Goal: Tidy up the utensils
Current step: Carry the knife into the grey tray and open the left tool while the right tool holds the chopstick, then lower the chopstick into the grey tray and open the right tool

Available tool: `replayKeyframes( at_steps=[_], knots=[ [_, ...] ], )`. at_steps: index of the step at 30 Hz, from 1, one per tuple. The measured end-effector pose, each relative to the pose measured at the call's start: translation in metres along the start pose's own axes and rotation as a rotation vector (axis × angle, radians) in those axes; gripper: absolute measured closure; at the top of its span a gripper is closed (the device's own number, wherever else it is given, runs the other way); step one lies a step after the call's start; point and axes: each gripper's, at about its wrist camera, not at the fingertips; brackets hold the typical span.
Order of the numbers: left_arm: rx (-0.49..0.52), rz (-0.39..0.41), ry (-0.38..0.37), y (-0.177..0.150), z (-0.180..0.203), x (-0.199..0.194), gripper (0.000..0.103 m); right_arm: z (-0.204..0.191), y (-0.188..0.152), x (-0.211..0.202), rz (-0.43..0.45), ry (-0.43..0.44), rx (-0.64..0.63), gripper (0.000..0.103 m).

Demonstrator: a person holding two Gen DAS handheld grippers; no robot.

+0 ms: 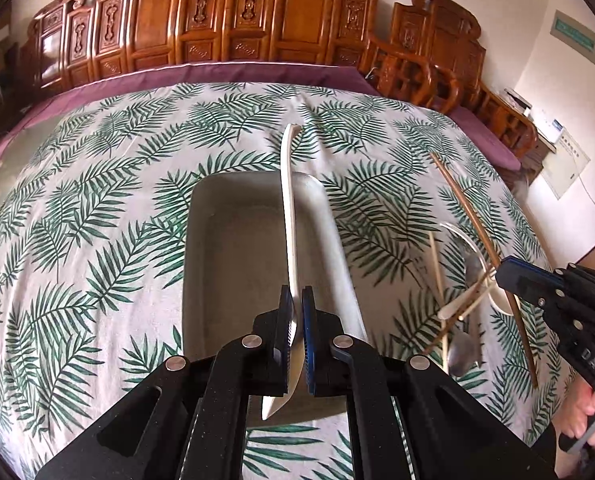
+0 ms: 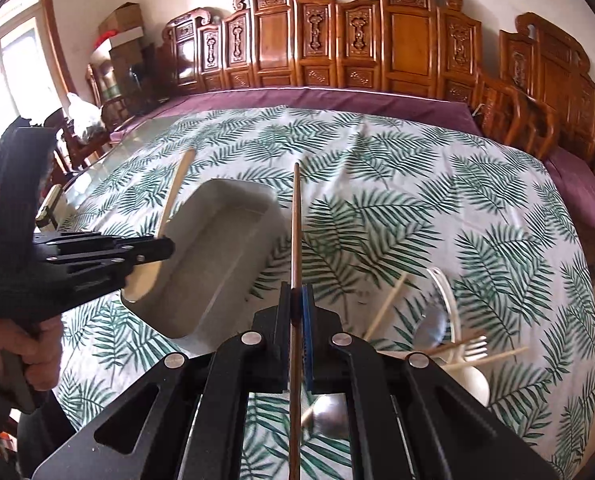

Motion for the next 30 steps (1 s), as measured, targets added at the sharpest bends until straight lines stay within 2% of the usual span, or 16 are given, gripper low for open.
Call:
replayKeyframes(
  at_steps=[9, 16, 21, 26, 30],
  knots=[
    [-0.026, 0.003, 0.007, -0.002, -0.02, -0.004, 0.095, -0.022, 0.01, 0.018, -0.012, 0.014, -0.019, 0.097],
    [-0.007, 0.044, 0.026, -0.007, -0.034, -0.03, 0.092, -0.053, 0.022, 0.038, -0.013, 0.057, -0.023, 0.097],
    [-0.001, 0.085, 0.065, -0.011, -0.048, -0.053, 0.077, -0.069, 0.032, 0.061, -0.023, 0.097, 0.036, 0.097],
    [-0.005, 0.122, 0.1, -0.012, -0.062, -0.07, 0.052, -0.077, 0.041, 0.089, -0.037, 0.094, 0.091, 0.097],
    [-0.001, 0.14, 0.123, -0.015, -0.069, -0.08, 0.051, -0.079, 0.046, 0.106, -0.052, 0.086, 0.119, 0.097]
  ],
)
Point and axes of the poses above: each gripper's, at about its wrist camera, not at the fingertips, and x roughly the way its jaws point, z to its right, y to its top, and after that the axes turned 5 degrees about x, right-handed
